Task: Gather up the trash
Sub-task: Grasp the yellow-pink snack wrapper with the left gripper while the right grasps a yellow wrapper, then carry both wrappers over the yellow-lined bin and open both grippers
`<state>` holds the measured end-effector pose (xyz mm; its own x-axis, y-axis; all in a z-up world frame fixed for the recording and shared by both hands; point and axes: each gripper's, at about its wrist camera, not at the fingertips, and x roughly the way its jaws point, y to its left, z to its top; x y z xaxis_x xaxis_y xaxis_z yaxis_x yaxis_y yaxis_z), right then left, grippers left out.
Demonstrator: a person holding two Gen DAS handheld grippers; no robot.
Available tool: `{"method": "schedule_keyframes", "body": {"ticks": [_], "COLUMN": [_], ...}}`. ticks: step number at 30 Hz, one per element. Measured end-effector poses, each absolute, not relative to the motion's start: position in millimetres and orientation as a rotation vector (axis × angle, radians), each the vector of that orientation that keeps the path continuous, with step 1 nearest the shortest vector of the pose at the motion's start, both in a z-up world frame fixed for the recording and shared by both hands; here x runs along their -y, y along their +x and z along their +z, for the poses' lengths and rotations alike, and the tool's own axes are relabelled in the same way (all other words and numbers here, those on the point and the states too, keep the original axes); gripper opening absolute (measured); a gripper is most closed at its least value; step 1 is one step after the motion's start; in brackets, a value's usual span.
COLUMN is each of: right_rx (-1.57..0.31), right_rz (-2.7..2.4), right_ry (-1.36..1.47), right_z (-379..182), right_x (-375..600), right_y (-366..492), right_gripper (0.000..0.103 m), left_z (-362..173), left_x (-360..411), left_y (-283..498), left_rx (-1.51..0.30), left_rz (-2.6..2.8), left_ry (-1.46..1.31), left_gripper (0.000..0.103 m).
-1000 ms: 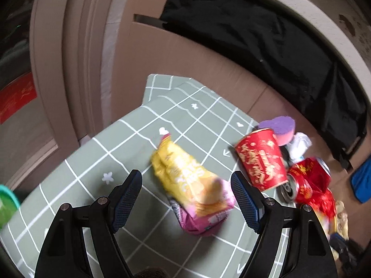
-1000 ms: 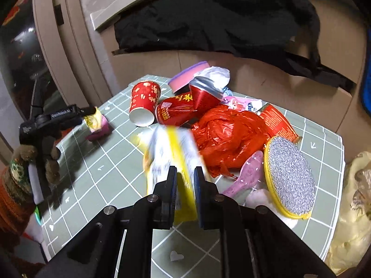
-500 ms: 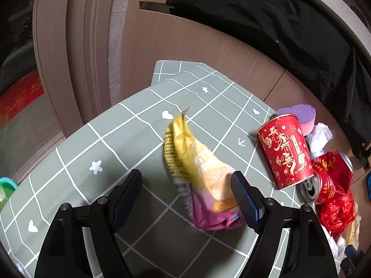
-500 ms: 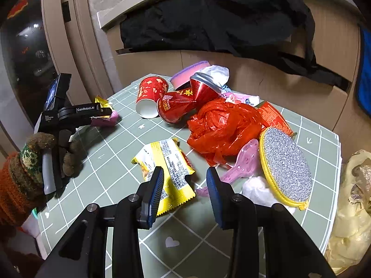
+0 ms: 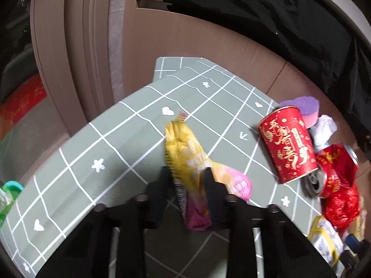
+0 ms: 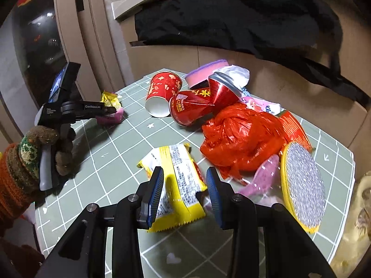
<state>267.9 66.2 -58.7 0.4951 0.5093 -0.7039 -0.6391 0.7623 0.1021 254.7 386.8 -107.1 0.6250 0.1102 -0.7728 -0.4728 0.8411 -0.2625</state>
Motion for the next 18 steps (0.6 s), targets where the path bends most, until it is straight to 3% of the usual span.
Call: {"method": "schedule_keyframes", "body": {"ticks": [12, 15, 18], "right_rx": [-0.945, -0.935, -0.892], "right_rz": [0.803, 0.831, 0.848], "right_ry": [-0.201, -0.165, -0.150], "right_z": [-87, -80, -62], "right_x": [-87, -83, -79], "right_y": [291, 287, 281], "right_gripper": [0.039, 0.016, 0.016], "left_z": [-63, -42, -13], "left_x": [-353, -340, -327], "left_y": [226, 220, 212], "left_rx": [-0.699, -0.653, -0.590], "left_rz": [0.201, 0.175, 0.147], "left_ry": [-0.385, -0.342, -0.311], "left_gripper": [0.018, 0.018, 0.018]}}
